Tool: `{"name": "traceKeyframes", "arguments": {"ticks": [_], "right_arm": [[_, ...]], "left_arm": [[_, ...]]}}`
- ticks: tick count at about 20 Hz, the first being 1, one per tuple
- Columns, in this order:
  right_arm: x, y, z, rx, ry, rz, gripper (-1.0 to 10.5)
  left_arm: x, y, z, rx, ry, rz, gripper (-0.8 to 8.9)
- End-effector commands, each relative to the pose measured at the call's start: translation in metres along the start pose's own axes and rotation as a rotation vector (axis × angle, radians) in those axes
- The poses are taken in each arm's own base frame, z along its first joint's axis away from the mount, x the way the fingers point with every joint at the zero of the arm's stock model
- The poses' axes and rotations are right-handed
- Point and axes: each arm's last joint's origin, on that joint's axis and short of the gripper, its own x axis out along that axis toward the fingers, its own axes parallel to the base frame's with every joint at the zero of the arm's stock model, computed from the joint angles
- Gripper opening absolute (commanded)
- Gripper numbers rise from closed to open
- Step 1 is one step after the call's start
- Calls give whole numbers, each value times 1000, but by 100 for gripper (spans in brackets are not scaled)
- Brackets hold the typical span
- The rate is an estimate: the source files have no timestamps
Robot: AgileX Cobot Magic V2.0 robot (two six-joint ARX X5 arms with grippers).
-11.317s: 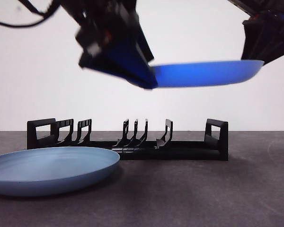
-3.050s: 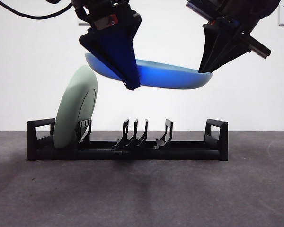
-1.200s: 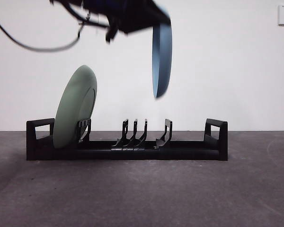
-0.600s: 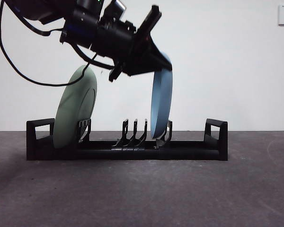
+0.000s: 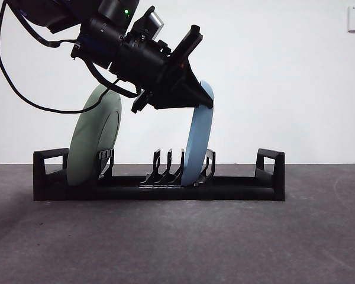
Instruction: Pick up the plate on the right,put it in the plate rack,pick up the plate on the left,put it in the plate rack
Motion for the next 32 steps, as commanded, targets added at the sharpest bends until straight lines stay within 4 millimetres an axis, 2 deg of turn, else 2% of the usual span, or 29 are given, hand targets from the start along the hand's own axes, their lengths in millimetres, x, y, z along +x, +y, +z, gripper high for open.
{"name": "traceKeyframes", "arguments": {"ticks": [1, 3, 8, 14, 17, 20, 22, 23, 24, 28, 32], "right_arm": [[1, 0, 1, -2, -6, -3, 249], [1, 0, 0, -1, 0, -2, 249], [1, -1, -4, 4, 43, -8, 249], [0, -2, -11, 5, 118, -18, 249], [0, -2, -15, -8, 159, -22, 243], [-1, -3, -18, -20, 189, -23, 160], [-1, -3, -20, -32, 206, -24, 105], [-1, -3, -21, -47, 219, -24, 56], [-2, -3, -22, -65, 229, -23, 7], [-4, -3, -23, -114, 237, -18, -16], [-23, 0, -28, -147, 86, -5, -16]], "left_arm": [[1, 4, -8, -4, 52, 28, 244], [1, 4, -10, -14, 69, 30, 319], [-12, -4, -3, 5, 80, 29, 324], [-46, -35, 17, 126, 36, 4, 322], [-72, -51, 28, 185, 4, 14, 314], [-100, -65, 35, 248, -19, 77, 308], [-121, -74, 38, 292, -34, 133, 190], [-136, -81, 39, 335, -43, 164, 53], [-151, -87, 40, 365, -54, 197, -18], [-200, -101, 35, 423, -69, 430, -8], [-238, -107, 29, 413, -100, 586, -8]]}}
